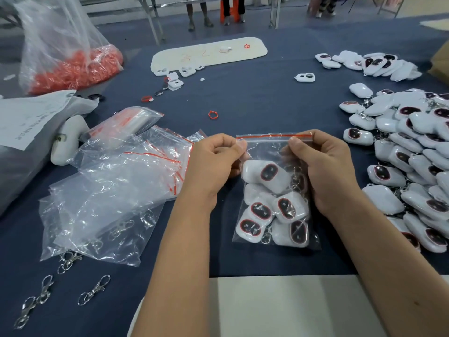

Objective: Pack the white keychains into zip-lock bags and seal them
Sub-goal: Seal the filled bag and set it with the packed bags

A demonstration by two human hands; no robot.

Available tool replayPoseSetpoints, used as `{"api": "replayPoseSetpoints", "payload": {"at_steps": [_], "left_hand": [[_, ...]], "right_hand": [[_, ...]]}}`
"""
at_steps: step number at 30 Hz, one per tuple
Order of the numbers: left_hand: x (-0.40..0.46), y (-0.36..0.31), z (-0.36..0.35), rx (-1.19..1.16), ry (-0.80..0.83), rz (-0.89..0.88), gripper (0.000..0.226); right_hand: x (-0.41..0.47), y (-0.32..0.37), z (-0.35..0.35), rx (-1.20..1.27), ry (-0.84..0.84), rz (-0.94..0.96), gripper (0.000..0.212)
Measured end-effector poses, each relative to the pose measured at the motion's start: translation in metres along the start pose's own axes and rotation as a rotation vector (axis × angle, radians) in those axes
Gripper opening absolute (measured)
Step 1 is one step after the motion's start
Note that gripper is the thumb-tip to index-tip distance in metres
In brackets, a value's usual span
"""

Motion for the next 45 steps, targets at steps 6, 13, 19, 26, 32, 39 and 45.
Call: {"api": "replayPoseSetpoints", "payload": {"at_steps": [6, 13, 19, 26, 32, 39, 45], "left_hand": [[-0.002, -0.007, -0.006, -0.074, 0.026, -0.025, 0.019], [-0.001, -0.010, -0.002, -0.017, -0.010, -0.126, 0.019], [-0.001, -0.008, -0.007, 0.008, 0.033, -0.140, 0.012], [-0.001, -0.009, -0.009, 0.027, 0.053, -0.173, 0.012], [-0.001, -0.011, -0.014, 0.042, 0.082, -0.214, 0.009], [0.000, -0.014, -0.013, 0.226, 0.086, -0.307, 0.006], [-0.002, -0.018, -0.017, 0.307, 0.085, -0.397, 0.012]], "right_hand": [[0.001, -0.001, 0.000, 0.072, 0.026, -0.037, 0.013], [-0.002, 0.002, -0.003, 0.108, 0.074, -0.066, 0.005], [-0.003, 0.004, -0.006, 0.125, 0.127, -0.050, 0.008], [-0.003, 0.002, -0.006, 0.114, 0.151, -0.041, 0.006], [-0.006, 0.003, -0.011, 0.086, 0.216, -0.025, 0.005], [-0.007, 0.006, -0.014, -0.001, 0.239, 0.000, 0.007], [-0.007, 0.006, -0.015, -0.048, 0.223, 0.021, 0.002]]}}
Point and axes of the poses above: each hand's wrist, its own x-axis towards the middle knuckle, its own z-axis out of the back of the hand, y = z × x, the point moved 6 cm from there along x, towards the middle knuckle, and after that the axes turned 3 degrees about y, right-handed, at the moved point
